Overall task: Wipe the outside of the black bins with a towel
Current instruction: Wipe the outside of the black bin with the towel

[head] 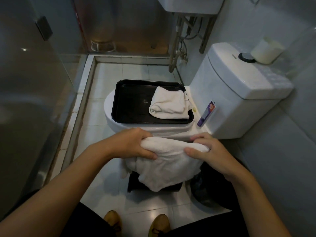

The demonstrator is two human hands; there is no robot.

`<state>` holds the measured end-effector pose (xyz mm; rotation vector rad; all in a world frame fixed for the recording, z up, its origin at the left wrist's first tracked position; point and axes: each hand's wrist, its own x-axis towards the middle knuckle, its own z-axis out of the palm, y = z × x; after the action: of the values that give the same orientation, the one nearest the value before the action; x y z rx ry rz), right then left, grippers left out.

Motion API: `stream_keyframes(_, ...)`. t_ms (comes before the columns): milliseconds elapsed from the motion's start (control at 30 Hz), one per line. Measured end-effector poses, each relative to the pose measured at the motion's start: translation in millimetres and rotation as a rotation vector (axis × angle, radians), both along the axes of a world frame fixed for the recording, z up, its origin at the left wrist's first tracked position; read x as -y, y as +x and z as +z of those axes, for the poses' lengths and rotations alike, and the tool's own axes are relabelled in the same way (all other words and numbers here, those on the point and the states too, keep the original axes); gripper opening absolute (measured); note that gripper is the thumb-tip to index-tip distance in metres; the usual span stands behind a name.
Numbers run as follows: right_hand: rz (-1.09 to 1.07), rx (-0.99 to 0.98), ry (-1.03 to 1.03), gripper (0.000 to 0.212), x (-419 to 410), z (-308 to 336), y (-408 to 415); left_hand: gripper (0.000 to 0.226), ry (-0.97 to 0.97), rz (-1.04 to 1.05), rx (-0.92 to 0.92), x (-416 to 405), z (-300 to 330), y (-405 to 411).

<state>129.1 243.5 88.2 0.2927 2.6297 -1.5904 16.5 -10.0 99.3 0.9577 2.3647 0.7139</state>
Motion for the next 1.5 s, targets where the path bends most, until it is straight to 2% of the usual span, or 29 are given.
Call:
stream_keyframes(100, -0.036, 0.025, -0.323, 0.024, 0.7, 3.4, -1.1, 0.027, 0.003, -0.002, 0.108, 3.0, 3.7, -4.0)
stream_keyframes(167, -0.091, 0.052, -0.433, 0.031, 1.8, 3.3, -2.7, 0.031, -0.024, -0.014, 0.171, 6.5, 3.0, -6.8)
stream_keyframes(233, -0.173, 0.078, -0.492, 0.038, 5.4, 4.3, -4.4, 0.041, -0.086, -0.027, 0.236, 10.6, -0.9, -9.6)
stream_keyframes(300, -0.227, 0.052, -0.526, 0.035, 8.5, 3.9, -5.7, 0.048, -0.125, -0.014, 0.331, 14.2, -5.4, -10.7)
stream_keyframes(400, -0.319, -0.012, -0.538, 0.036, 12.7, 4.9, -7.4, 0.049, -0.082, 0.031, 0.474, 16.2, -7.6, -9.8)
stream_keyframes(500, -0.375, -0.063, -0.449, 0.026, 14.4, 2.7, -8.7, 0.043, -0.038, 0.095, 0.548, 15.5, -6.2, -7.0)
stream_keyframes(600, -0.390, -0.116, -0.225, 0.027, 23.0, -0.9, -8.2, 0.039, -0.016, 0.209, 0.576, 11.4, -14.5, -1.8)
stream_keyframes(733, -0.362, -0.157, 0.087, 0.031, 48.0, -3.7, -9.0, 0.051, -0.002, 0.457, 0.634, -4.3, -32.3, 10.7)
stream_keyframes(800, -0.299, -0.130, 0.168, 0.027, 60.9, -7.4, -10.2, 0.037, 0.110, 0.622, 0.765, -17.2, -36.2, 21.0)
stream_keyframes(867, -0.211, -0.079, 0.237, 0.030, 71.0, -10.3, -9.6, 0.028, 0.275, 0.757, 0.983, -29.3, -34.1, 32.2)
stream_keyframes(967, 0.009, 0.014, 0.216, 0.042, 79.1, -10.0, -4.8, 0.029, 0.443, 0.880, 1.232, -38.0, -30.1, 38.3)
stream_keyframes(1067, 0.280, 0.165, 0.248, 0.072, 84.9, -15.7, 3.4, 0.035, 0.473, 1.046, 1.337, -33.8, -30.9, 32.7)
stream_keyframes(1133, 0.354, 0.162, 0.321, 0.081, 86.1, -26.5, 4.6, 0.033, 0.495, 1.117, 1.375, -29.5, -29.7, 29.6)
stream_keyframes(1233, 0.268, 0.113, 0.297, 0.055, 80.8, -35.4, -1.3, 0.031, 0.586, 1.142, 1.440, -25.3, -24.2, 26.2)
stream_keyframes(1333, 0.091, 0.095, 0.079, 0.042, 70.5, -32.4, -7.1, 0.043, 0.705, 1.010, 1.554, -16.6, -12.9, 22.2)
stream_keyframes(1367, 0.020, 0.084, 0.010, 0.041, 67.0, -30.6, -9.0, 0.046, 0.652, 0.926, 1.522, -15.0, -7.5, 22.0)
stream_keyframes(1400, -0.056, 0.076, -0.049, 0.040, 62.9, -29.5, -11.5, 0.046, 0.537, 0.844, 1.399, -14.0, -6.0, 21.9)
stream_keyframes(1500, -0.256, 0.092, -0.329, 0.042, 53.5, -24.6, -17.8, 0.026, 0.255, 0.729, 0.778, -16.9, -3.6, 27.3)
